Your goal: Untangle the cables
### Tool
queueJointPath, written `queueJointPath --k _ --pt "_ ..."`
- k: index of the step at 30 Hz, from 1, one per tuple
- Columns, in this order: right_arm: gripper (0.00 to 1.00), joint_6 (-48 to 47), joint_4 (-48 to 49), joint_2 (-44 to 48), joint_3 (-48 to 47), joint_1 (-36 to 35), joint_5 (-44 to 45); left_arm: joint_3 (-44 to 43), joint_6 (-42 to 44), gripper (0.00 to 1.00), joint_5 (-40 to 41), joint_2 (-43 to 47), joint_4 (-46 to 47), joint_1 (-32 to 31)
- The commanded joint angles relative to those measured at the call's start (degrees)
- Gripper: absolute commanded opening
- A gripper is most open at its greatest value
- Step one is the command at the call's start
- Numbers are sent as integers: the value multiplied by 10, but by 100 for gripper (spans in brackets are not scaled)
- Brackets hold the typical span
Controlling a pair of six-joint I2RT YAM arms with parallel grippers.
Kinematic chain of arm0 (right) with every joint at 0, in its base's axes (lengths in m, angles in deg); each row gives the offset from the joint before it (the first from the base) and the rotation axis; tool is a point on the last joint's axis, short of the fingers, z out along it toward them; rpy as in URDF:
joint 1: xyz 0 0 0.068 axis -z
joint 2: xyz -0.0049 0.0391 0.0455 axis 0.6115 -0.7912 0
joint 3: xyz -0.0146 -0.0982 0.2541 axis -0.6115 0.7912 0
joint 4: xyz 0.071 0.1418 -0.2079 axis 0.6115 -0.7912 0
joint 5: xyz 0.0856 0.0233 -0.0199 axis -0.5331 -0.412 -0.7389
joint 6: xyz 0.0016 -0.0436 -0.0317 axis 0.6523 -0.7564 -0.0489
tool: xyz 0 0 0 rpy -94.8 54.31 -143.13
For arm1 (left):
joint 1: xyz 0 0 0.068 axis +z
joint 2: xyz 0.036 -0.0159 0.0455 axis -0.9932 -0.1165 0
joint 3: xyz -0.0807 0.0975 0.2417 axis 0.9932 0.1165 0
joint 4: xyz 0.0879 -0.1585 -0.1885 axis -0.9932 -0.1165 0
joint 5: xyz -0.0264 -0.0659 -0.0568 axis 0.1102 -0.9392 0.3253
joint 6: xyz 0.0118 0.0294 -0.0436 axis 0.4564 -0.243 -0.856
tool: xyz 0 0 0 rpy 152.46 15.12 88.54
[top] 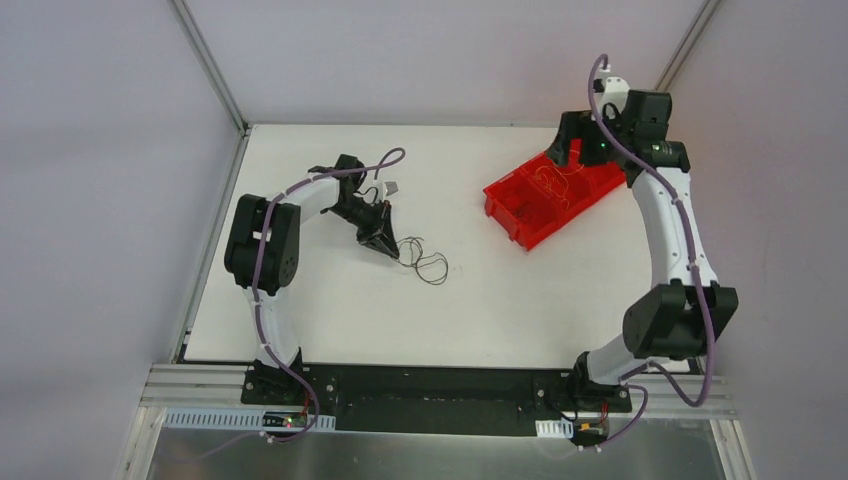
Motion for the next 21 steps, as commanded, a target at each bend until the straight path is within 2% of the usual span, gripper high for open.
queueJointPath --k 1,4,9,12,15,21 --pt "94 25 -97 54 58 -87 -127 30 -127 0 -91 14 95 -5" --pt "94 59 -80 75 128 -148 -143 46 -149 8 -106 -7 133 -15" --pt "94 120 -43 69 209 -226 -145 46 -164 34 -111 -39 139 -41" --pt "95 101 -15 56 229 -276 -112 53 -161 46 -99 -43 134 -41" --pt "95 86 -1 43 233 -297 -94 76 -141 60 -100 -12 105 -9" --pt "96 32 43 40 244 -343 -76 131 -102 71 -110 80 52 111"
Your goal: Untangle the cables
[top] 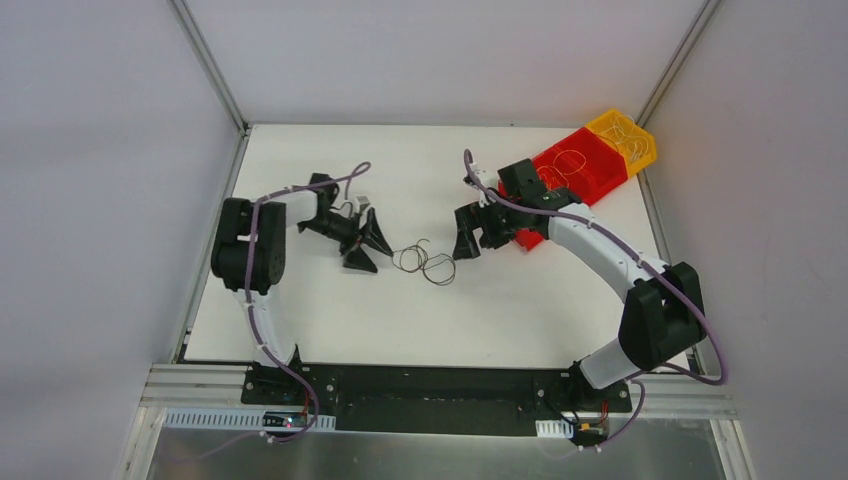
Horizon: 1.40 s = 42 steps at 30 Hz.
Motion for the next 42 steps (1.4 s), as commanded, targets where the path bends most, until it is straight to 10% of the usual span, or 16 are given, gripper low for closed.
queueJointPath --k 1,14,29,37,42 --pt "96 -52 57 -2 3 -40 26 25 47 71 -24 93 -67 85" --pt "97 -213 68 -188 -111 -142 72 83 121 69 39 194 -127 187" --pt "87 -18 107 -297 -191 -192 276 114 123 69 95 272 -127 244" --pt "54 -30 55 -341 -224 -193 294 105 125 67 122 272 -127 247" --pt "0 -36 22 -355 -236 -188 256 94 128 67 137 267 -127 247"
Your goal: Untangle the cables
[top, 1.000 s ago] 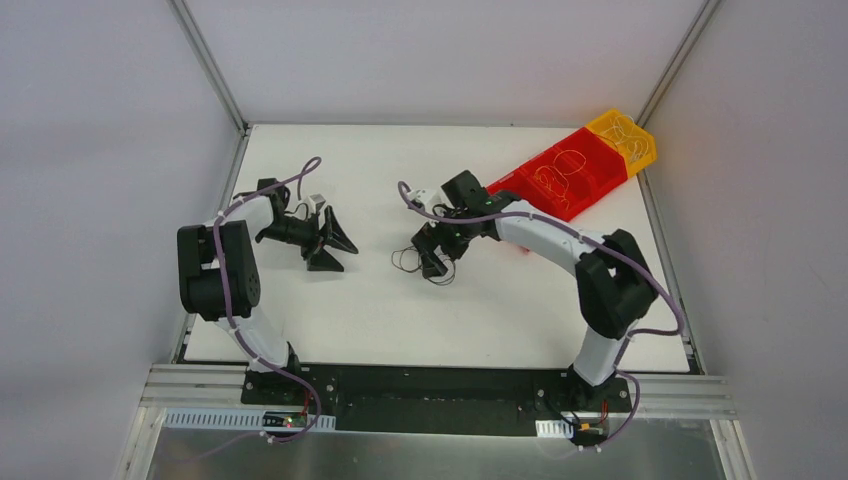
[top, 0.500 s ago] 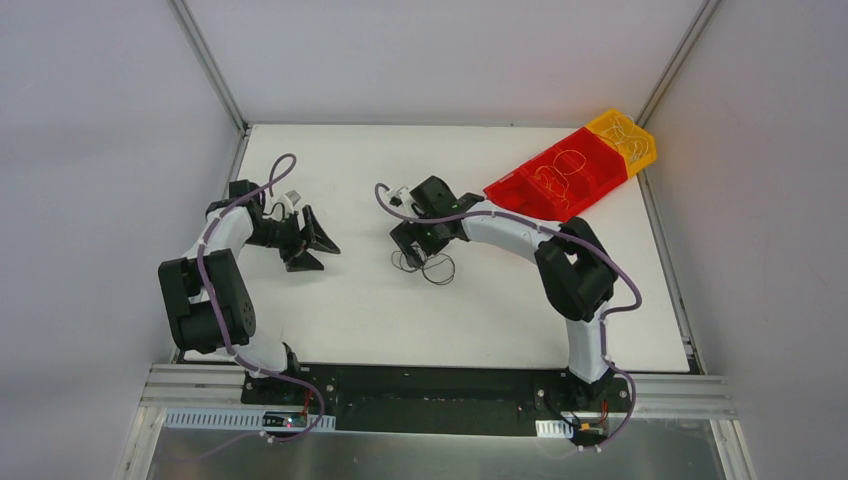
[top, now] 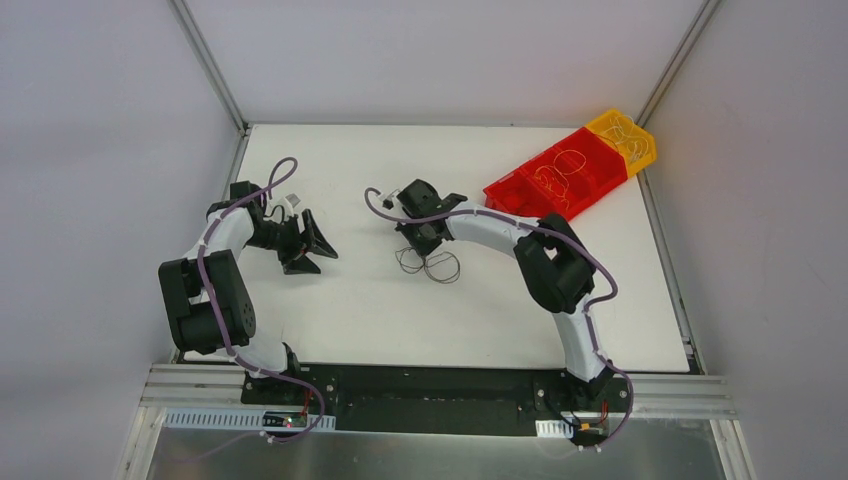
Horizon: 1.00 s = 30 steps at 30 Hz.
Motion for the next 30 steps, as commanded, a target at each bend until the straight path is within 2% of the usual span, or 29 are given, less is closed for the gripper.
queueJointPath --k 1,4,8,12,16,19,23,30 --pt "0 -3 -59 -16 -28 6 -29 -16 14 66 16 14 -12 5" --pt "0 0 -33 36 -28 15 -89 -17 12 66 14 16 -12 5" --pt "0 38 58 139 -17 22 -178 -14 12 66 12 17 -12 5" --pt "0 85 66 182 -29 28 -212 -17 12 65 12 14 -11 5" --pt "0 122 63 207 9 52 -246 -17 11 65 10 9 -9 5" --pt "0 107 44 210 60 74 -241 -19 10 65 6 3 -9 5" --pt "0 30 18 189 110 86 -212 -24 9 65 3 -7 -9 5" --pt "0 -25 4 145 87 63 -164 -34 5 64 0 -22 -9 4"
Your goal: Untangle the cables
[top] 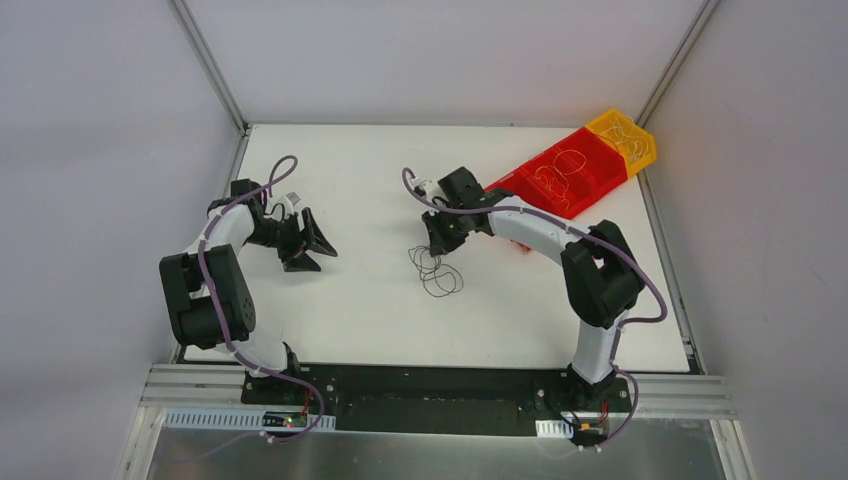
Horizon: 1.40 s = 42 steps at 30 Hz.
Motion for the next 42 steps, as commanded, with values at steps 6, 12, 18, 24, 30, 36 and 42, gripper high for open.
queueJointPath --k 6,12,18,24,30,36,42 --pt "50 -89 -62 -30 -62 -42 76 -20 6 64 -8 -8 -10 5" --pt "78 -123 -107 -17 -63 -49 63 -18 10 64 -7 -7 -10 5" --pt "87 -322 -89 91 31 -31 -123 -15 11 64 -8 -6 -10 5" --pt "96 -561 -142 90 32 -30 -211 -18 12 65 -20 -7 -13 5" --pt "99 -651 -231 -11 -67 -42 -208 -26 13 66 -20 -19 -23 5" --pt "99 -687 -222 -67 -87 -48 -162 -26 18 66 -17 -14 -28 5" --pt "93 -707 -208 -113 -92 -45 -135 -24 19 66 -17 -11 -29 5"
